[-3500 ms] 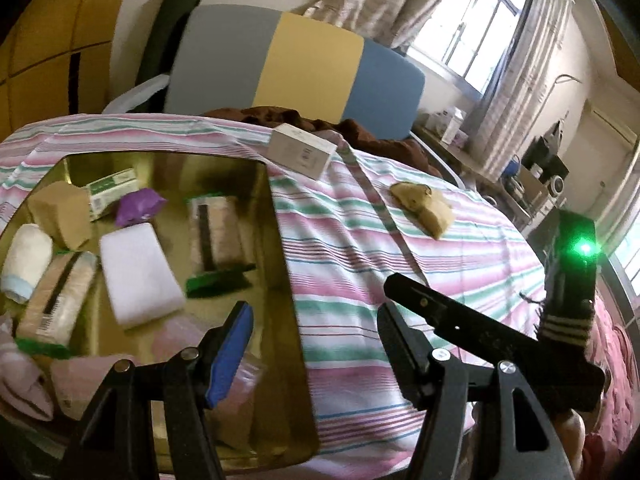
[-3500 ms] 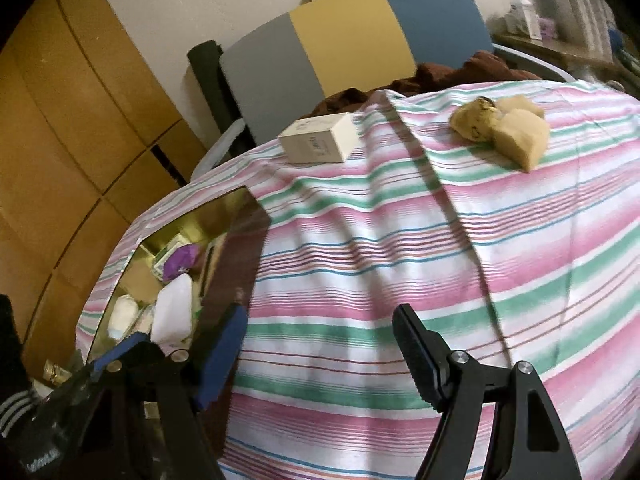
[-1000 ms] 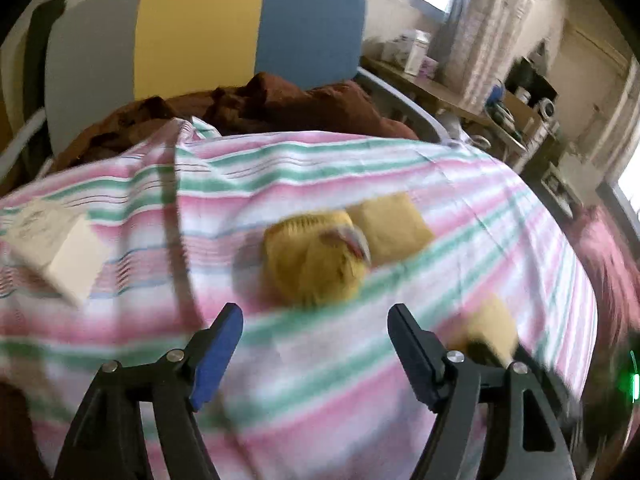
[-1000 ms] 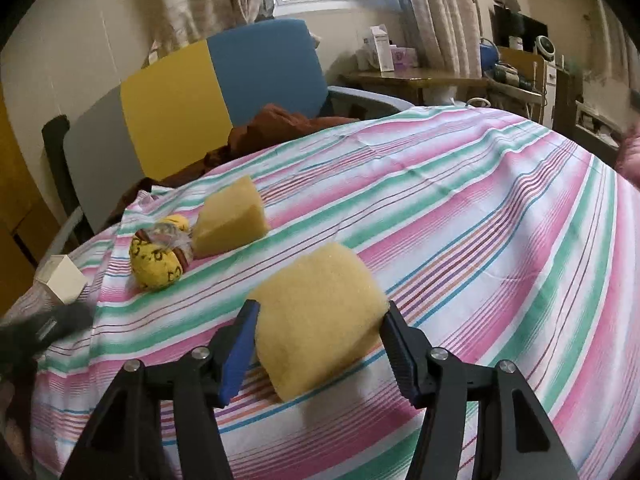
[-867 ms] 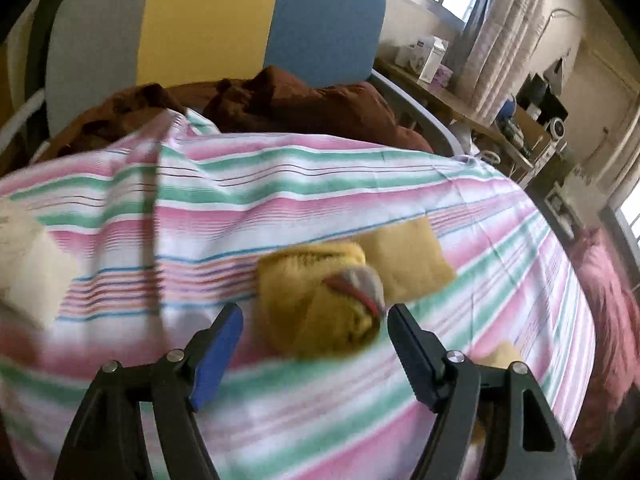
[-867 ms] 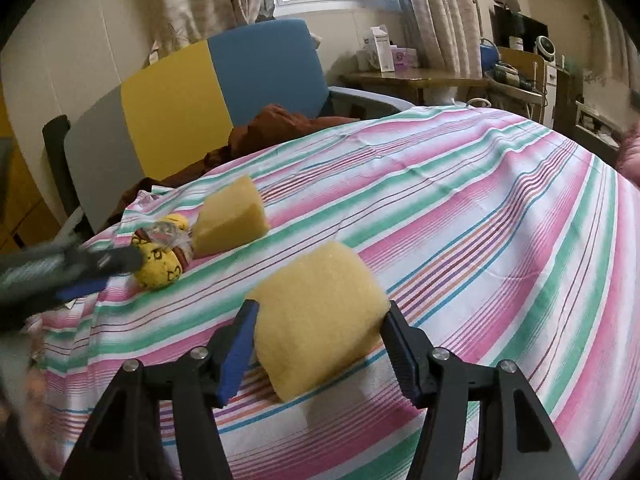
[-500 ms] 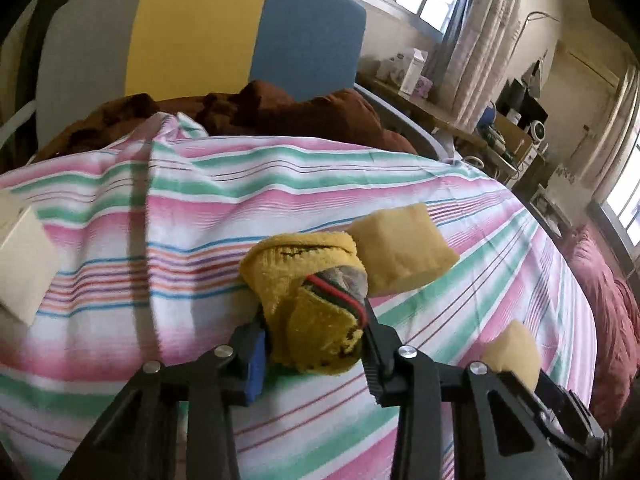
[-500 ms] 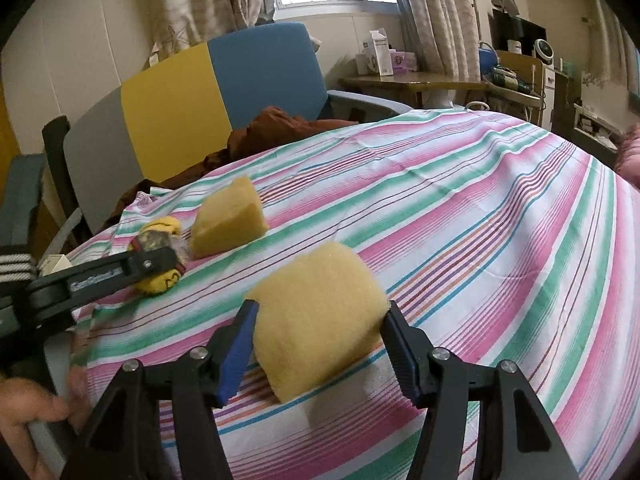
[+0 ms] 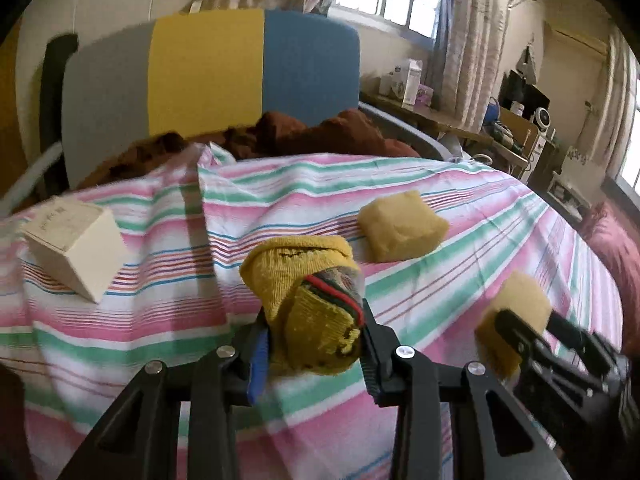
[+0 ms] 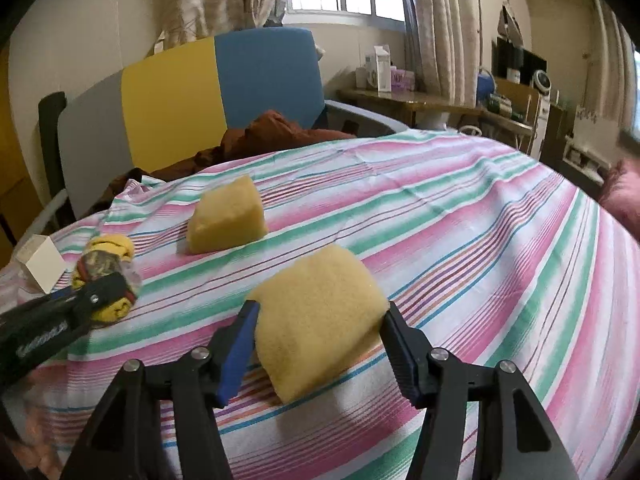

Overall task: Organize objects
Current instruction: 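Carry the knit toy and yellow sponge toward the tray with both tools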

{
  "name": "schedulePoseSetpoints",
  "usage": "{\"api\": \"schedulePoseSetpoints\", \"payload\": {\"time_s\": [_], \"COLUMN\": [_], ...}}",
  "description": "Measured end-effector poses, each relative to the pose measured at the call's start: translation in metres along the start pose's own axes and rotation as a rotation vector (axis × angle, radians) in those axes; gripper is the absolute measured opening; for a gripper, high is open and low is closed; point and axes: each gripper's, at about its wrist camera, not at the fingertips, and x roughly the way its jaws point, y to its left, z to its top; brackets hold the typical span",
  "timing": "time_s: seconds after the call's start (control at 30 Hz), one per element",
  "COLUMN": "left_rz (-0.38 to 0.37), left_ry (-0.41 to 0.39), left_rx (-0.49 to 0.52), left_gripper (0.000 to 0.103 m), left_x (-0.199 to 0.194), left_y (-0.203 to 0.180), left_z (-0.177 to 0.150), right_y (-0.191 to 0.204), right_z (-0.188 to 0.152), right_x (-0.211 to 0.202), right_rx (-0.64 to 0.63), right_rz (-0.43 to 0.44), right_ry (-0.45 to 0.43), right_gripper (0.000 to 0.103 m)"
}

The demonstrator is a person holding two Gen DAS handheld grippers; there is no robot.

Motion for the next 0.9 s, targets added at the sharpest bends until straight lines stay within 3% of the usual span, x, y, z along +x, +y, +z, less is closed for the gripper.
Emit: {"api": "schedulePoseSetpoints", "payload": {"time_s": [0.17, 0.37, 0.7, 0.9], "left_rz": [0.037, 0.049, -0.052, -0.095], "left_ry": [-0.064, -0.067, -0.041, -0.02], "left_rx": [0.058, 0.058, -0.007, -0.043], "left_gripper": [0.038, 0.038, 0.038, 0.038], "left_x": [-0.028, -0.054, -0.11, -0.14], "left_y": [-0.006, -0.002, 0.001, 0.01], "left_z": [-0.015, -0.031, -0.064, -0.074], "right_y": [0.001, 0.004, 0.01, 0.011], "right_z": [0.001, 0.001, -0.003, -0.005], "right_x": [-0.004, -0.011, -0.037, -0.046], "right_rx": [-0.006, -0.019, -0.054, -0.079], "right_rz": [-0.025, -0.05, -0.048, -0.045], "right_ry": [-0.018, -0.051, -0.135, -0.102], "right_gripper": [0.061, 0.061, 0.061, 0.061]}}
